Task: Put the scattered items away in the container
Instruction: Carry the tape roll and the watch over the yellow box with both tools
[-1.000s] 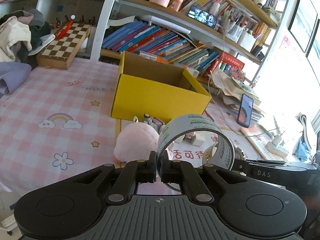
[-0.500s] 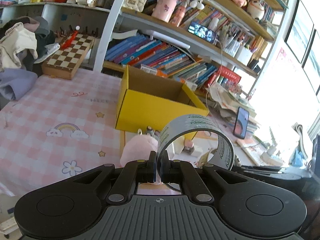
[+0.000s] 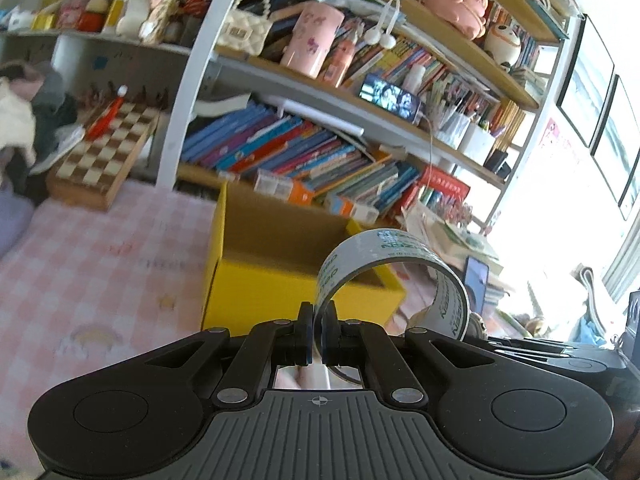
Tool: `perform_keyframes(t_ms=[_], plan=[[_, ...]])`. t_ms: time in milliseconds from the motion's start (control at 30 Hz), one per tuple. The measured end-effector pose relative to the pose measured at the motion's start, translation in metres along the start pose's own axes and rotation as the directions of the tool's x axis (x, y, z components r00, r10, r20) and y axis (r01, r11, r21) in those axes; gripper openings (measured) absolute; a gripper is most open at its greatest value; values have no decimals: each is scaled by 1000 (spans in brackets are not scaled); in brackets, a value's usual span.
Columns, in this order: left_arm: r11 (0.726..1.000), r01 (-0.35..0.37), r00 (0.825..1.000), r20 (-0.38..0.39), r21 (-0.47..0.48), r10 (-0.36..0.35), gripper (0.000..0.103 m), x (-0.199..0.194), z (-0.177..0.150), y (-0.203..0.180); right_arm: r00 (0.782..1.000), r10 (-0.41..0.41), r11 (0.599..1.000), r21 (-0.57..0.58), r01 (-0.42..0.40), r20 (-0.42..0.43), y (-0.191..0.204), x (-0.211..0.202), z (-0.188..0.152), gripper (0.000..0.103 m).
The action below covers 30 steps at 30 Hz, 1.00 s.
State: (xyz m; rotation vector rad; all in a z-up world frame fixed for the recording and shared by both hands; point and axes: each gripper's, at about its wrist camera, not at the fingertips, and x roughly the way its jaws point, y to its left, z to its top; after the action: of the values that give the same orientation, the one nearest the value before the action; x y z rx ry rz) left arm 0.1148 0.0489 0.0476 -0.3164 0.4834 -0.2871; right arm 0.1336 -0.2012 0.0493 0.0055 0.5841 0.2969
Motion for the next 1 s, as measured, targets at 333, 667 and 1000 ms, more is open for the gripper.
perform_keyframes(t_ms=[333,667,1000], plan=[[996,-65,998,14,65,64,2,47,41,1,998,54,998,-44,-52,36,-20,56,54,16],[970,-145,986,-55,196,159,2,118,71,11,991,108,954,-272,-126,-80,-9,142,90,16],[921,-143,964,-160,363,213,2,188,84,6,972,92,892,-417,-177,-216,-17,215,108,16]])
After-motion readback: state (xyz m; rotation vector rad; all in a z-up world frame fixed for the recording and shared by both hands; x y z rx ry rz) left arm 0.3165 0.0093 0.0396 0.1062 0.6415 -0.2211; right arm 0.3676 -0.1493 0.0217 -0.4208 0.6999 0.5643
